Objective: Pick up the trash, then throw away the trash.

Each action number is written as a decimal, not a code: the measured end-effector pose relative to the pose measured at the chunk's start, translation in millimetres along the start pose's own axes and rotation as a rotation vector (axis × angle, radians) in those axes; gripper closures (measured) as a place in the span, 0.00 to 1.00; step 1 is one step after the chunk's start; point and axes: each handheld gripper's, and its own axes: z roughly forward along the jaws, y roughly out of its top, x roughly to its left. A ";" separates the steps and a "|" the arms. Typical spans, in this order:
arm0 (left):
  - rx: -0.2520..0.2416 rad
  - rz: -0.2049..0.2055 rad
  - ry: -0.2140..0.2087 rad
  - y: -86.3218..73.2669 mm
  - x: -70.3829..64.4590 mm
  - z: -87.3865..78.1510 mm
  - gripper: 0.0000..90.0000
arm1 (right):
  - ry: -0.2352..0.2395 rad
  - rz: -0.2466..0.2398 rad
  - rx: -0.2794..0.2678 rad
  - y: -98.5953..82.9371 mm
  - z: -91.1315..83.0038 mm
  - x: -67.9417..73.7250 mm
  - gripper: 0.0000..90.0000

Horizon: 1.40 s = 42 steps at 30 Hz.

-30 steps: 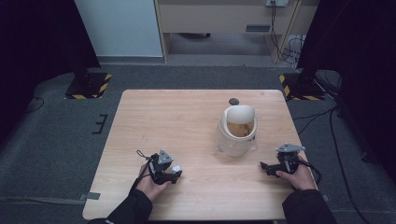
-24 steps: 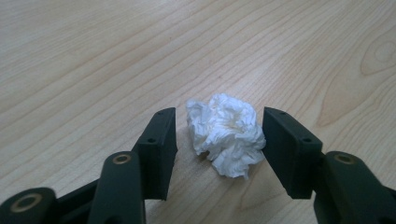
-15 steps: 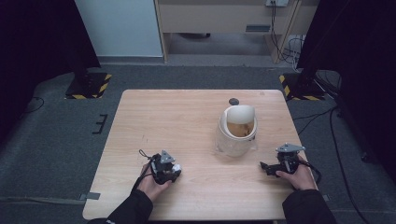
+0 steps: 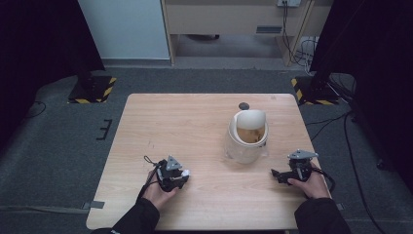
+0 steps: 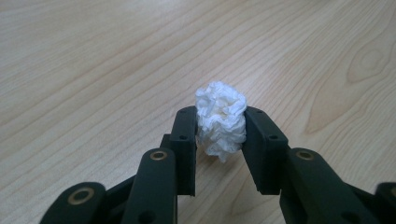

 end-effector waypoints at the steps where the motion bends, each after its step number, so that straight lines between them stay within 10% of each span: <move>1: -0.023 -0.001 0.000 1.5 -0.8 -2.7 0.74 | 0.000 0.000 0.000 0.0 0.0 0.0 0.01; 16: -0.198 0.012 -0.037 12.3 -13.5 -25.7 0.73 | 0.001 -0.001 0.000 0.2 0.2 0.0 0.01; 32: -0.493 0.015 -0.090 35.7 -37.7 -73.3 0.73 | 0.004 -0.002 -0.001 0.3 0.4 0.2 0.01; 42: -0.553 0.031 -0.114 48.8 -45.7 -84.9 0.73 | 0.002 -0.002 0.000 0.4 0.4 0.4 0.01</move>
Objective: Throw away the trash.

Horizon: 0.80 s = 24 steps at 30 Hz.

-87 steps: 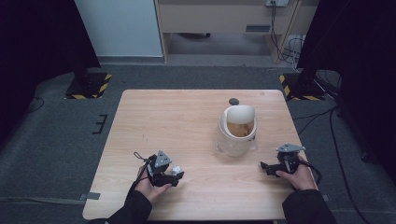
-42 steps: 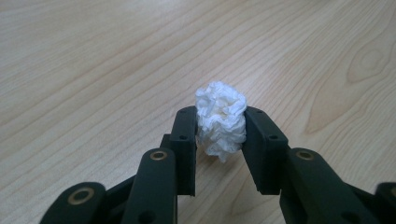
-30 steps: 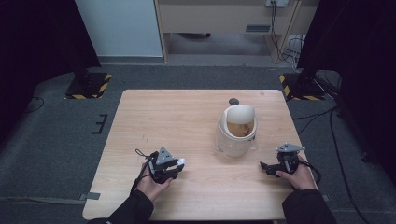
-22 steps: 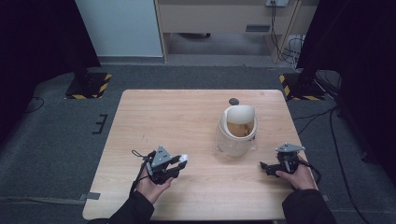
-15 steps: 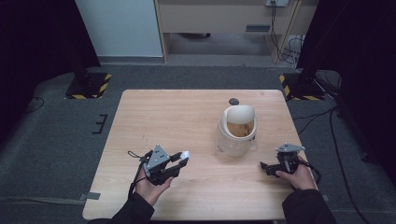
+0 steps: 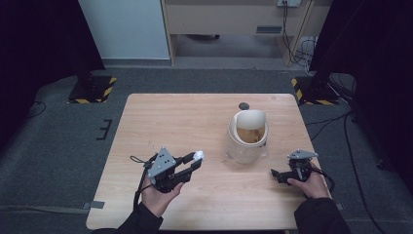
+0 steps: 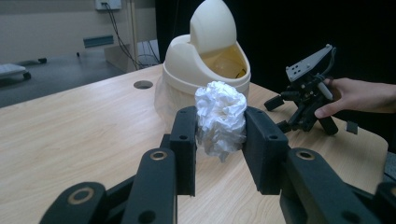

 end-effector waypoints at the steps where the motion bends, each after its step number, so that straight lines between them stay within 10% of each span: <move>1: -0.001 0.003 0.000 1.8 -0.8 0.8 0.74 | 0.000 0.000 0.000 0.0 0.0 0.0 0.01; 24: -0.064 0.070 -0.070 46.5 -24.1 48.0 0.73 | 0.001 0.001 0.001 0.0 0.0 0.1 0.01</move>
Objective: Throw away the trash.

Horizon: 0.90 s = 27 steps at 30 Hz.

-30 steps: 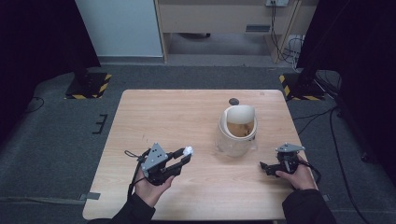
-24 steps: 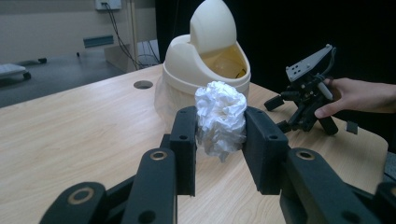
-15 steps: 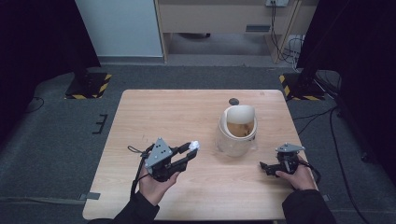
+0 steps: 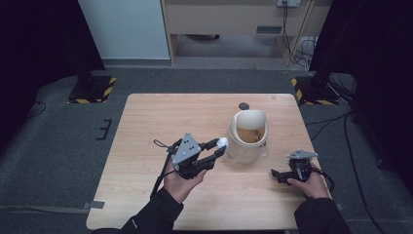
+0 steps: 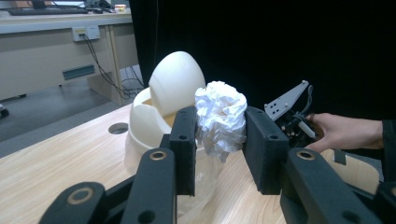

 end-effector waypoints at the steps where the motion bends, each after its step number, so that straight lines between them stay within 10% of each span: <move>1: 0.000 -0.002 -0.001 0.5 -0.1 3.2 0.73 | 0.000 0.000 0.000 0.0 0.0 0.0 0.01; 27: 0.010 -0.024 -0.026 4.8 -1.1 70.5 0.73 | 0.000 0.000 0.000 0.2 0.1 0.4 0.01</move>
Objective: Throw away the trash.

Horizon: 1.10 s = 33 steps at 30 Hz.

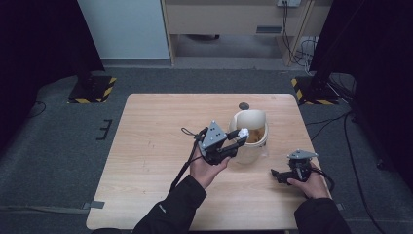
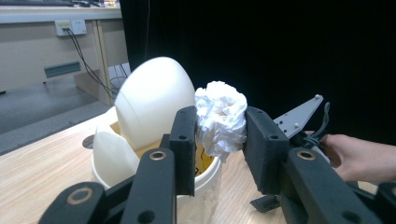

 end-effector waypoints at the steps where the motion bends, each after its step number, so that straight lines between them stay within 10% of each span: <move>1: 0.006 -0.001 -0.001 -1.8 -0.8 5.2 0.73 | -0.001 0.000 0.000 0.0 0.0 0.0 0.01; 33: 0.108 -0.004 0.023 -24.1 1.4 55.7 0.73 | 0.004 -0.004 0.000 0.4 0.4 0.5 0.01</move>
